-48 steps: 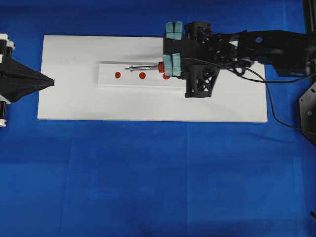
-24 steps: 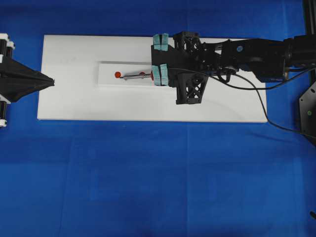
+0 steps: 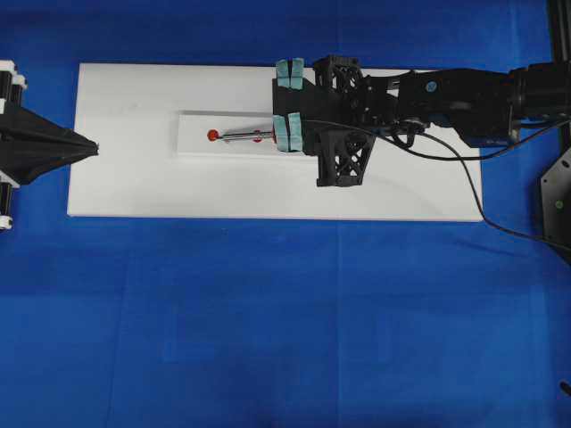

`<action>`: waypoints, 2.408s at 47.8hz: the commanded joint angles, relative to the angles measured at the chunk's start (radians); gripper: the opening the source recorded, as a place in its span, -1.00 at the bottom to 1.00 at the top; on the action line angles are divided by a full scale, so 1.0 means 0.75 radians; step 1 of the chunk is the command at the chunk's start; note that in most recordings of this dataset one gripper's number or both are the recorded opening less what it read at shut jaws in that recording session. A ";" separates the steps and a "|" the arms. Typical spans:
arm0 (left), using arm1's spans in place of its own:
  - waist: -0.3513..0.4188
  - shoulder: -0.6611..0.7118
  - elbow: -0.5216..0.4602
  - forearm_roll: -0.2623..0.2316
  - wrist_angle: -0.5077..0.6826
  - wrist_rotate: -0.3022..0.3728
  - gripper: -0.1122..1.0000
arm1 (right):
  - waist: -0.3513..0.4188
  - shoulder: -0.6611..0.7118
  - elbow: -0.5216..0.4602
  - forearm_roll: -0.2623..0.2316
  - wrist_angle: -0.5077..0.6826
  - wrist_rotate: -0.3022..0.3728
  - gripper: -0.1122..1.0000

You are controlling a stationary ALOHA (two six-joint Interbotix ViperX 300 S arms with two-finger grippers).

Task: Touch the tip of the soldering iron to the mark.

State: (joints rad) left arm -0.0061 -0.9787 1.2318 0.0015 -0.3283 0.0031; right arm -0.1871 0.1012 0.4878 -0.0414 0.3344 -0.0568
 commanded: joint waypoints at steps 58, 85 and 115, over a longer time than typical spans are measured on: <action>-0.002 0.010 -0.014 0.000 -0.014 -0.012 -0.80 | -0.002 -0.016 -0.033 0.002 -0.004 0.008 -0.69; -0.002 0.014 -0.012 0.000 -0.012 -0.018 -0.80 | -0.010 -0.106 -0.047 -0.002 0.084 0.012 -0.69; -0.002 0.014 -0.012 0.000 -0.014 -0.022 -0.80 | -0.008 -0.282 -0.067 -0.010 0.200 0.008 -0.69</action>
State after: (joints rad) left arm -0.0061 -0.9741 1.2333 0.0000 -0.3298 -0.0138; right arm -0.1948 -0.0844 0.4617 -0.0445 0.4878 -0.0491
